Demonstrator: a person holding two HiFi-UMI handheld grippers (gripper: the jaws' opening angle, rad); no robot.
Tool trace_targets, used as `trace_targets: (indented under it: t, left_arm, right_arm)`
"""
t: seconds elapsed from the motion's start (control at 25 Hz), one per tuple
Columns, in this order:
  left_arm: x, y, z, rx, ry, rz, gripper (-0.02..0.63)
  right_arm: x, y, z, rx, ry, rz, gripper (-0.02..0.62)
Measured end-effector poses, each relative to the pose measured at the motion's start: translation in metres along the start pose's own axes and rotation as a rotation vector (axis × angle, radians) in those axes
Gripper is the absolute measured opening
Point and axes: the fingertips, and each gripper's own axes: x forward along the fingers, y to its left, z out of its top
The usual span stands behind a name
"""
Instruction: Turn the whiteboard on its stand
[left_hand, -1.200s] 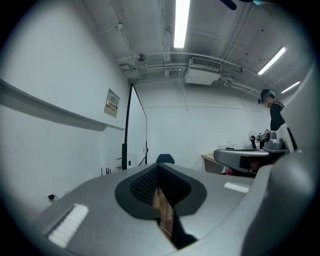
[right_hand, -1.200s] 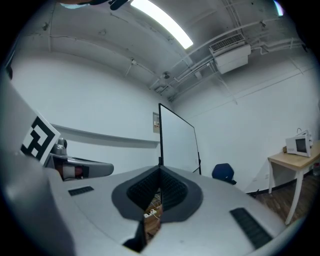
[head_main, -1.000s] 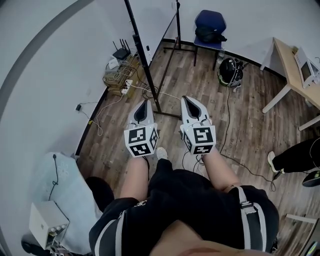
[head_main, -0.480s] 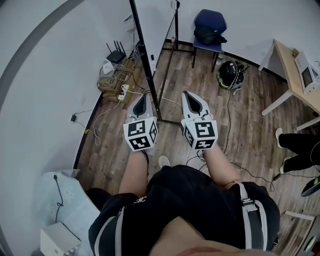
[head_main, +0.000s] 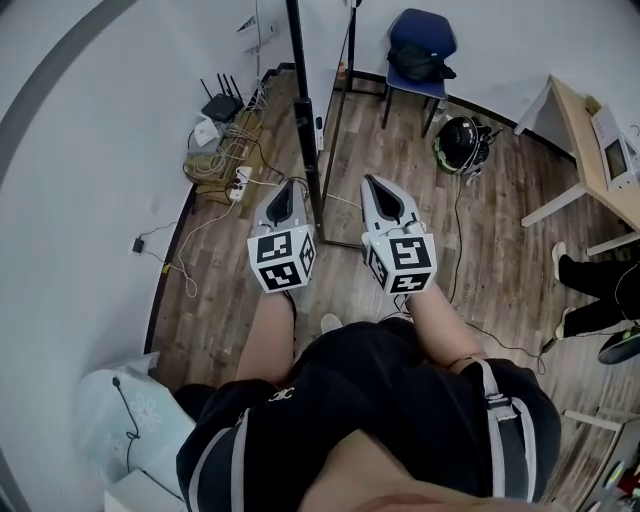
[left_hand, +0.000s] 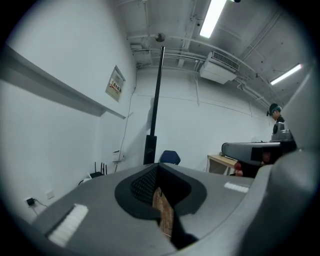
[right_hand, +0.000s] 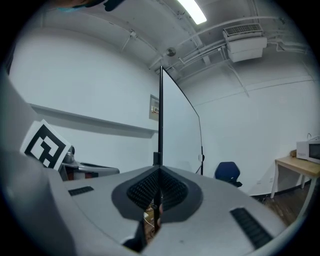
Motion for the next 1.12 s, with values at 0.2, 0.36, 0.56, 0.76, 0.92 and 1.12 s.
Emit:
trace_targets:
  t: [0.2, 0.36, 0.56, 0.76, 0.92, 1.12]
  left_arm:
    - [0.032, 0.010, -0.012, 0.004, 0.044, -0.013, 0.006]
    - [0.058, 0.013, -0.020, -0.021, 0.073, 0.006, 0.006]
    - [0.090, 0.013, -0.024, -0.002, 0.089, 0.029, 0.006]
    - [0.112, 0.014, -0.024, 0.031, 0.061, 0.075, 0.005]
    - [0.132, 0.010, -0.024, 0.036, 0.044, 0.044, 0.225]
    - [0.153, 0.019, -0.033, 0.031, 0.068, 0.093, 0.224]
  right_arm:
    - [0.027, -0.015, -0.012, 0.026, 0.031, -0.014, -0.008]
    - [0.047, -0.036, -0.015, 0.045, 0.028, -0.011, -0.008]
    - [0.073, -0.059, -0.016, 0.075, 0.027, 0.018, -0.008]
    - [0.086, -0.071, -0.013, 0.073, 0.013, 0.051, -0.008]
    - [0.091, -0.086, -0.017, 0.087, 0.016, 0.052, -0.008]
    - [0.089, -0.103, -0.022, 0.094, 0.021, 0.048, -0.008]
